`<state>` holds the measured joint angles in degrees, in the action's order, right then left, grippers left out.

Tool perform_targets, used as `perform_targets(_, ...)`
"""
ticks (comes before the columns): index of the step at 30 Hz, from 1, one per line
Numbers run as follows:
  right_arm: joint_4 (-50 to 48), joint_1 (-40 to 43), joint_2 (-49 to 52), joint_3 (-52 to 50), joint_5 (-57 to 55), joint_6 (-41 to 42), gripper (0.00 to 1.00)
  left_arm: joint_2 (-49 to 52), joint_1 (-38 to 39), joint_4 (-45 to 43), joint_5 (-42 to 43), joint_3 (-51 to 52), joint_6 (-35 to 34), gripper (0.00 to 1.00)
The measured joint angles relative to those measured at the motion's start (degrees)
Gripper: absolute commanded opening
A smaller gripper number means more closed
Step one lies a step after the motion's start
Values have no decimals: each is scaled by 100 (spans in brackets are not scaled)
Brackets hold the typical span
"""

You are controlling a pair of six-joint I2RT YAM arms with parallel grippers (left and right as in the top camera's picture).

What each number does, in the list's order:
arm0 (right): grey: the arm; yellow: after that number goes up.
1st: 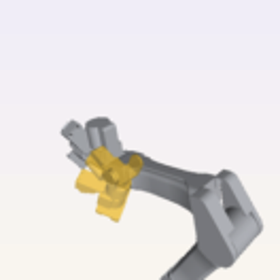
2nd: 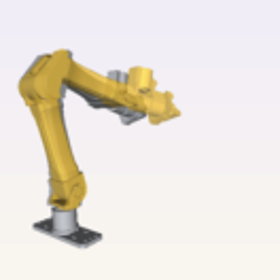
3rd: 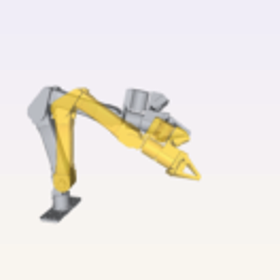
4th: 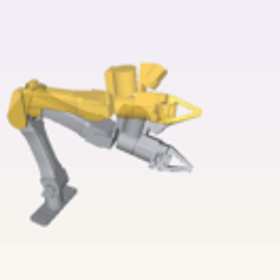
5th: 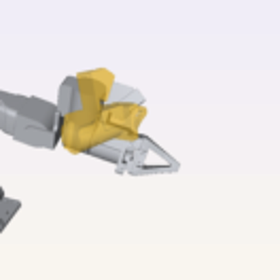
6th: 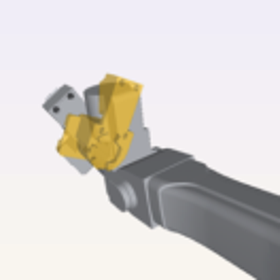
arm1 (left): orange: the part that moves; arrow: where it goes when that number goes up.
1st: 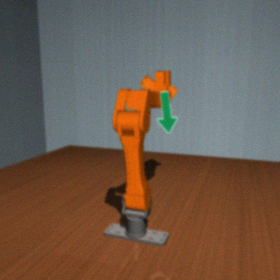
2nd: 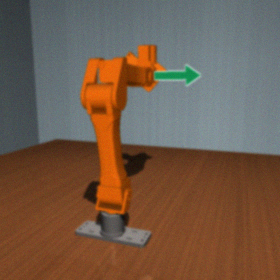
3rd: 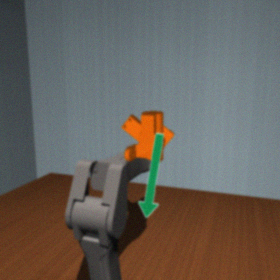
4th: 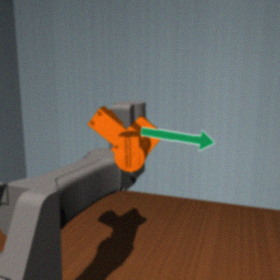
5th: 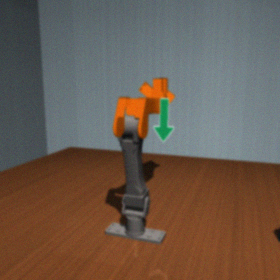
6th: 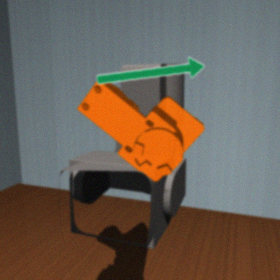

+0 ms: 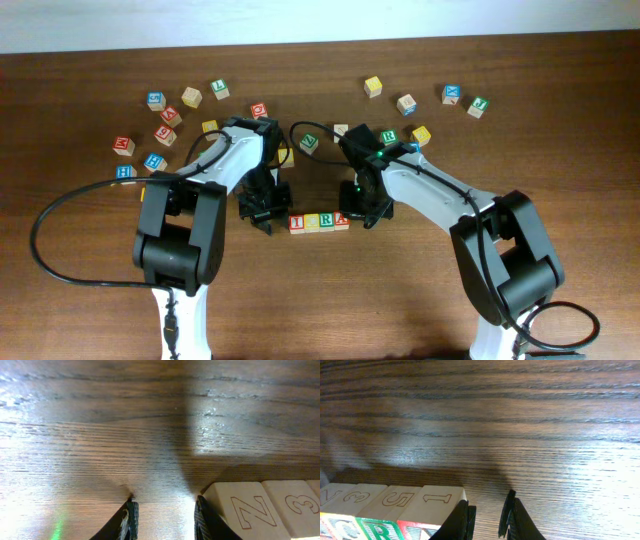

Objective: Spell out ICRA

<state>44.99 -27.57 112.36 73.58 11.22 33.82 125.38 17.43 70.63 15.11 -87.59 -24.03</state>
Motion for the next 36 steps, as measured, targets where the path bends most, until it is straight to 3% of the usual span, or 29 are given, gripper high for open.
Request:
perform_targets(8, 181, -2, 0, 0, -210, -2, 17, 0, 0, 94, -356, 0, 11, 29)
perform_targets(16, 1364, 304, 11, 817, -487, -293, 24, 83, -94, 614, -955, -326, 17, 26)
perform_targets(20, 2719, 715, -304, 1700, -636, -634, 57, -37, -474, 975, -1113, -986, 17, 32)
perform_targets(21, 2992, 754, -431, 1880, -651, -651, 77, -186, -511, 977, -1115, -994, 17, 33)
perform_targets(22, 3324, 793, -837, 2094, -671, -695, 98, -496, -551, 994, -1117, -1003, 17, 38)
perform_targets(24, 3692, 800, -1497, 2216, -691, -769, 98, -1526, -555, 1108, -1123, -1102, 17, 99)
perform_targets(26, 4260, 800, -2151, 2216, -693, -791, 98, -2328, -551, 1246, -1132, -1167, 22, 99)
perform_targets(31, 5121, 800, -3515, 2216, -758, -807, 98, -2999, -551, 1296, -1134, -1191, 17, 99)
perform_targets(36, 5200, 800, -5368, 1971, -890, -809, 98, -3805, -415, 1547, -1158, -973, 7, 99)
